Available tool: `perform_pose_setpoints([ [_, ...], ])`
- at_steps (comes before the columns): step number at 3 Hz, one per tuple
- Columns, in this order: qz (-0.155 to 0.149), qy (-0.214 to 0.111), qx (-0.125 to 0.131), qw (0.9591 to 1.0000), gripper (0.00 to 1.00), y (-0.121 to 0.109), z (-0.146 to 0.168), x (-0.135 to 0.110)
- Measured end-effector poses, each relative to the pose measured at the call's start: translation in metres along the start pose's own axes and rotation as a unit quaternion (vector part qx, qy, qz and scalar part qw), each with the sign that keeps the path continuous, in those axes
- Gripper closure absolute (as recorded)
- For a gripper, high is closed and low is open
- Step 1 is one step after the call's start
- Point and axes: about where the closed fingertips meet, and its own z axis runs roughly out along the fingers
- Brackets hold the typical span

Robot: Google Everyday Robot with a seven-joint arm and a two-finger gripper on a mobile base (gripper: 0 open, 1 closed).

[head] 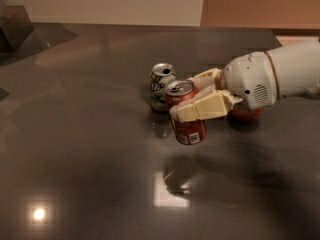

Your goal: Place coke can upright

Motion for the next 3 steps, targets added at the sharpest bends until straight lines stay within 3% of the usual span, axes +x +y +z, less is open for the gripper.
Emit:
perform_pose_setpoints([
  [1, -0.053, -0.036, 0.001, 0.9979, 1.0, -0.003, -0.002, 0.009],
  [2, -0.077, -0.081, 0.005, 0.9937, 1.0, -0.01, -0.005, 0.015],
  [3, -0.079, -0.116, 0.0, 0.9901, 1.0, -0.017, -0.008, 0.023],
])
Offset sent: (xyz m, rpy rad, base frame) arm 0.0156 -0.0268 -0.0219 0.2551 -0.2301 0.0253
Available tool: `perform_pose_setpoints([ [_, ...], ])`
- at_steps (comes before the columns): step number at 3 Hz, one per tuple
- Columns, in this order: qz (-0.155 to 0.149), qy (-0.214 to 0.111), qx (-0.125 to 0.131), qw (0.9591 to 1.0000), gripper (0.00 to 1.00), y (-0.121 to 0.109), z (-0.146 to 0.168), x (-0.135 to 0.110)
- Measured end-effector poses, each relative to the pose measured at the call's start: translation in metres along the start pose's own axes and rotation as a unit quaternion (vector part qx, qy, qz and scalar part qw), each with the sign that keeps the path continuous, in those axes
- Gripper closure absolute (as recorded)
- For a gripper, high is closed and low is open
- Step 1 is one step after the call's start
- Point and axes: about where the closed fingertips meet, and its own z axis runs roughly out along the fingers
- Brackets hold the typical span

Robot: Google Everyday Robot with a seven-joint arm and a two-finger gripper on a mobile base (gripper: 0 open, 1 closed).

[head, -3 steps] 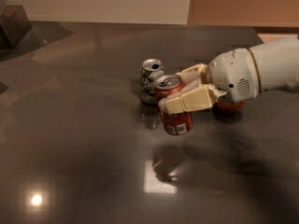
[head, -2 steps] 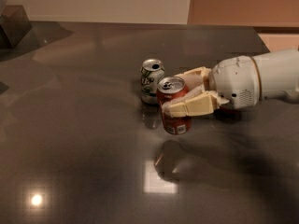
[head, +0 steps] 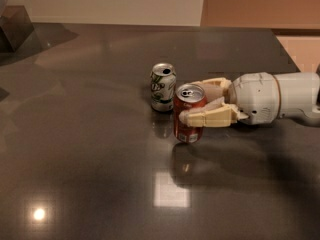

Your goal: Place coke can upright

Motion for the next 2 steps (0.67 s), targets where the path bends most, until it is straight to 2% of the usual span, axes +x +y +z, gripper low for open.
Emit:
perform_pose_setpoints([
  [1, 0.002, -0.015, -0.006, 0.9999, 1.0, 0.0006, -0.0042, 0.0087],
  [2, 0.001, -0.018, -0.016, 0.9997, 0.83, 0.0038, -0.004, 0.0173],
])
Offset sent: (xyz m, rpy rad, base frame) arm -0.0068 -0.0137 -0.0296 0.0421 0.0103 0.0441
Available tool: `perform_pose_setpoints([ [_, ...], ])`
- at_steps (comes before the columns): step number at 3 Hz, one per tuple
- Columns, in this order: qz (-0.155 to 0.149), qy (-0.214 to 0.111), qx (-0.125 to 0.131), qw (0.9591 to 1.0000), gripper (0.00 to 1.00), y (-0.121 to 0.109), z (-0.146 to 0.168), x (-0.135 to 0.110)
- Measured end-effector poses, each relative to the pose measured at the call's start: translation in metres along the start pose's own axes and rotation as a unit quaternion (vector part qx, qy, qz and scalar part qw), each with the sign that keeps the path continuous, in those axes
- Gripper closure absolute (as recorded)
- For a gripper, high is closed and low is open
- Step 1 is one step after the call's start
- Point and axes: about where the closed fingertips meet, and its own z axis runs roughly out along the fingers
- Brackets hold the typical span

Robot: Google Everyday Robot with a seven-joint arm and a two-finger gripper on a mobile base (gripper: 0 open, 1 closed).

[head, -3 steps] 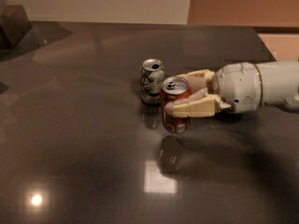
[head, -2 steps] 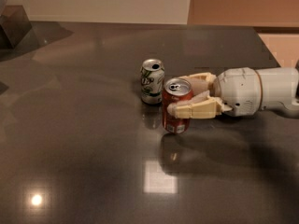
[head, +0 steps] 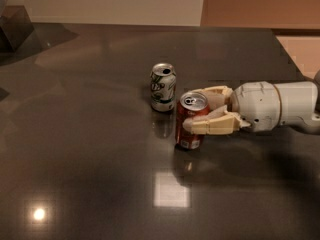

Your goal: Place coke can upright

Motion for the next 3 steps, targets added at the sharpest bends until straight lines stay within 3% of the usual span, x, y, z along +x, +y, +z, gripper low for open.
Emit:
perform_pose_setpoints([
  [3, 0.001, 0.005, -0.019, 0.9998, 0.13, 0.0035, 0.0016, 0.0125],
])
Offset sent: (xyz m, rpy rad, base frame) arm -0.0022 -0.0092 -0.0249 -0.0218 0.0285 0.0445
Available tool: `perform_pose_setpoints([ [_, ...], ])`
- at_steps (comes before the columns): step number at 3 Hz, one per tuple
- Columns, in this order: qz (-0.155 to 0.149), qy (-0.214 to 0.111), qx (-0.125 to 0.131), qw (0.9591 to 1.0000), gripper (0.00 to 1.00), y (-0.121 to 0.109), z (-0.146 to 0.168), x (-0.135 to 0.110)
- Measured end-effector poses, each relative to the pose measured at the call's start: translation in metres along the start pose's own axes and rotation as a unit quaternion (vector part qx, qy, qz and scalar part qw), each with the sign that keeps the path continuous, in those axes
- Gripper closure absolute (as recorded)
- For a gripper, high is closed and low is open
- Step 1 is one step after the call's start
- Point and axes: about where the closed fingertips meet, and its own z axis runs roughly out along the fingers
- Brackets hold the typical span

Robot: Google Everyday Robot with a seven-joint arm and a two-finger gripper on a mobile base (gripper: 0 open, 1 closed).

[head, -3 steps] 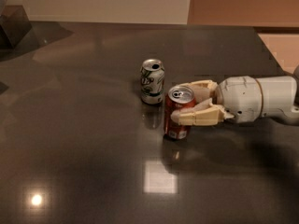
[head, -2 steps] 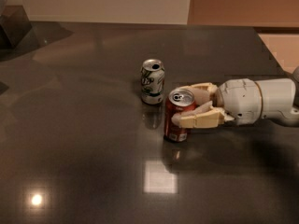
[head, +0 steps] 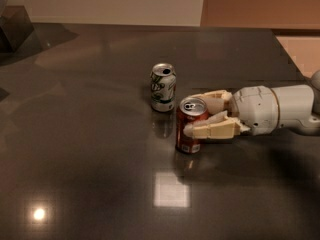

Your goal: Place coke can upright

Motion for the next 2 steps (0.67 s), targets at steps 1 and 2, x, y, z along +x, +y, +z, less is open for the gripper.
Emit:
perform_pose_setpoints([
  [1, -0.001, 0.0, -0.002, 1.0, 0.0, 0.0006, 0.0017, -0.0012],
  [2, -0.001, 0.0, -0.002, 1.0, 0.0, 0.0006, 0.0018, -0.0013],
])
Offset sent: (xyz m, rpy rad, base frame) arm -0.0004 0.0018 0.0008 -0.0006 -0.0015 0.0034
